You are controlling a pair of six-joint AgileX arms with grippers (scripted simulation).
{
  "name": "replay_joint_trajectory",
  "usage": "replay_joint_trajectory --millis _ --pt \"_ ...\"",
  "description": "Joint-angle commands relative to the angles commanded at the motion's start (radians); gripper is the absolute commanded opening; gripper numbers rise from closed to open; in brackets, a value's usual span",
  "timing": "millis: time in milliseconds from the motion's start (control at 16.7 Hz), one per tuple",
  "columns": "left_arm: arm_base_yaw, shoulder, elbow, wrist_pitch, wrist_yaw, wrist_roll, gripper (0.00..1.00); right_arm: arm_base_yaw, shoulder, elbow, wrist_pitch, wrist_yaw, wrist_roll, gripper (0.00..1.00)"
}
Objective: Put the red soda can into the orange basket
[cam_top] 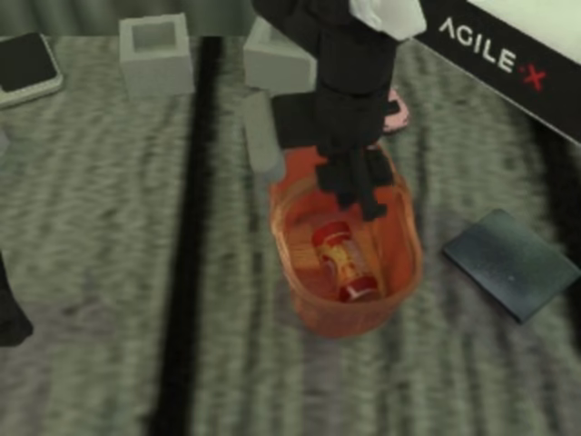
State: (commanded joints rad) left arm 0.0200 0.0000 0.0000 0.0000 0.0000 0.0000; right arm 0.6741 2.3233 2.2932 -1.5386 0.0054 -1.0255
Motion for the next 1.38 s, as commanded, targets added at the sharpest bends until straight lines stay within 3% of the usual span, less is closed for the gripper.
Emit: replay_joint_trajectory --millis 120,1380 --pt "0.000 0.000 0.000 0.000 0.000 0.000 1.00 0.000 0.000 0.000 0.000 0.000 0.000 0.00" --pt "0.000 0.000 0.000 0.000 0.000 0.000 1.00 0.000 0.000 0.000 0.000 0.000 0.000 0.00"
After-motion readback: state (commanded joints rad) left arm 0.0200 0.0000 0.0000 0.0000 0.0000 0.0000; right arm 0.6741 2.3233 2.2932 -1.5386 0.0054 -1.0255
